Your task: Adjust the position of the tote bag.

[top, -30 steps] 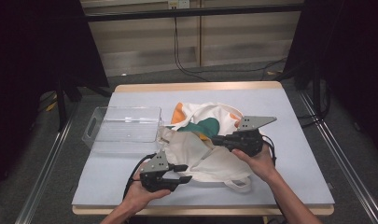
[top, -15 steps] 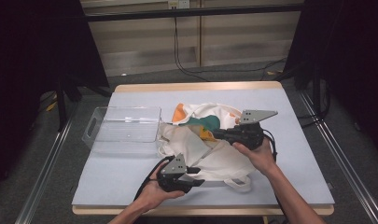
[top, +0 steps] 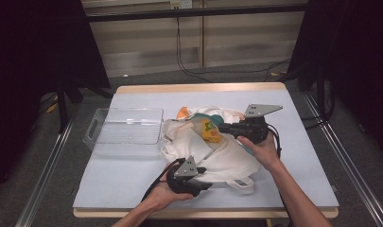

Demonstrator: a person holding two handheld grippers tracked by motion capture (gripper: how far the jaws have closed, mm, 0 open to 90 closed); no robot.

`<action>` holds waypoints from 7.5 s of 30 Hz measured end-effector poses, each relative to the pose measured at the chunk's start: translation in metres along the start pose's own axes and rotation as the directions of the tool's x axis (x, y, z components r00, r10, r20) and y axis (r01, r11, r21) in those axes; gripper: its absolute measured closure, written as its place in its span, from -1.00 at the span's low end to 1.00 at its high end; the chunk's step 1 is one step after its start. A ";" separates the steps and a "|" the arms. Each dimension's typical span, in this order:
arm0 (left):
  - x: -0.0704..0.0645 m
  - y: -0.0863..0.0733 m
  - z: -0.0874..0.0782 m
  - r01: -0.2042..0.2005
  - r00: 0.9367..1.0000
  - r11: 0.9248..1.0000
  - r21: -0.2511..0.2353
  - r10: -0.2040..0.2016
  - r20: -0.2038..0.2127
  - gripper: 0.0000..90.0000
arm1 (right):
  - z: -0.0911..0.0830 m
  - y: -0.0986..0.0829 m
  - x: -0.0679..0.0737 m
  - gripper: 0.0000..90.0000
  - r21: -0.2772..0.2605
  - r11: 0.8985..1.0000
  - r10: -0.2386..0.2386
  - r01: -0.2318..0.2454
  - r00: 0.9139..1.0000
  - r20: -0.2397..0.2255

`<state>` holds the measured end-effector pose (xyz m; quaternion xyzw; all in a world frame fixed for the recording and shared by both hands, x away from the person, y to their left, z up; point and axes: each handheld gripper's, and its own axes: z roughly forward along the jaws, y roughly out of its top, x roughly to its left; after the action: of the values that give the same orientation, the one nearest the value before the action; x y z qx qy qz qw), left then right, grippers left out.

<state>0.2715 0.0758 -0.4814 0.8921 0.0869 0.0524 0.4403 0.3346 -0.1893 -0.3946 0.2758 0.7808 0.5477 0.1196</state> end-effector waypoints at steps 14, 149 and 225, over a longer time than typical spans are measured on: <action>0.008 0.005 -0.005 0.039 0.999 0.999 -0.024 -0.038 0.014 0.70 | 0.004 0.006 -0.018 0.93 0.008 1.000 0.009 -0.009 1.000 0.018; 0.100 0.059 -0.063 0.247 0.941 0.950 -0.192 -0.283 -0.187 -0.28 | -0.052 -0.041 -0.038 -0.39 0.055 0.981 0.165 -0.184 0.955 0.246; 0.190 0.050 -0.039 0.448 0.833 0.893 -0.035 -0.431 -0.347 0.90 | -0.065 -0.083 -0.030 0.60 0.147 0.979 0.096 -0.143 0.953 0.286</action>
<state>0.4567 0.1143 -0.4148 0.8350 0.3667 0.1037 0.3969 0.3027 -0.2780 -0.4499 0.4058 0.7811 0.4427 0.1711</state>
